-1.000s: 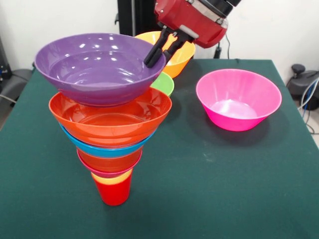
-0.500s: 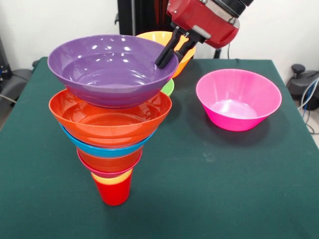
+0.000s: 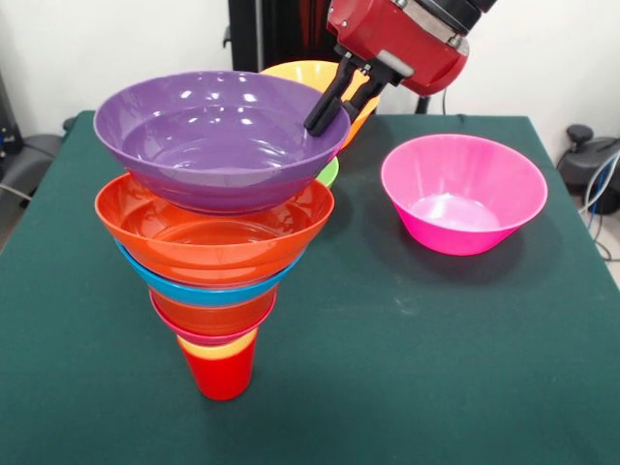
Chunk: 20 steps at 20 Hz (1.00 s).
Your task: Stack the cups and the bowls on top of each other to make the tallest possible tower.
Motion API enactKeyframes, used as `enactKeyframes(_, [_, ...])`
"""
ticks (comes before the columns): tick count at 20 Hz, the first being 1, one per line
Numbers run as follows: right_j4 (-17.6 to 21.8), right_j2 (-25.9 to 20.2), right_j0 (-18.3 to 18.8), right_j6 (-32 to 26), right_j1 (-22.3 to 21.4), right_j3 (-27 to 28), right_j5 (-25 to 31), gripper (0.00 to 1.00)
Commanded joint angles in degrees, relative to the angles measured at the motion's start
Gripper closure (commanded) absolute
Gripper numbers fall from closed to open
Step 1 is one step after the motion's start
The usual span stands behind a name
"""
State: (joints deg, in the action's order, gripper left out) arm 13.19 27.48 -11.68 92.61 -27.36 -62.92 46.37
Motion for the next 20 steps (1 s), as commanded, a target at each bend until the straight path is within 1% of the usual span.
enactKeyframes(1, [2.54,-2.57,-0.68,7.33,1.48,-0.84,-3.20,1.00])
enactKeyframes(10, [3.54,-1.90,-0.43,6.60,2.19,0.17,-4.73,1.00])
enactKeyframes(13, [4.34,-1.78,-0.29,5.42,2.40,0.01,-5.80,1.00])
enactKeyframes(16, [3.72,-1.38,-0.22,6.99,2.44,-0.41,-6.60,1.00])
enactKeyframes(18, [3.86,-1.45,-0.14,5.98,2.63,0.03,-6.40,1.00])
enactKeyframes(20, [3.57,-1.27,-0.16,6.19,2.53,-0.35,-6.56,1.00])
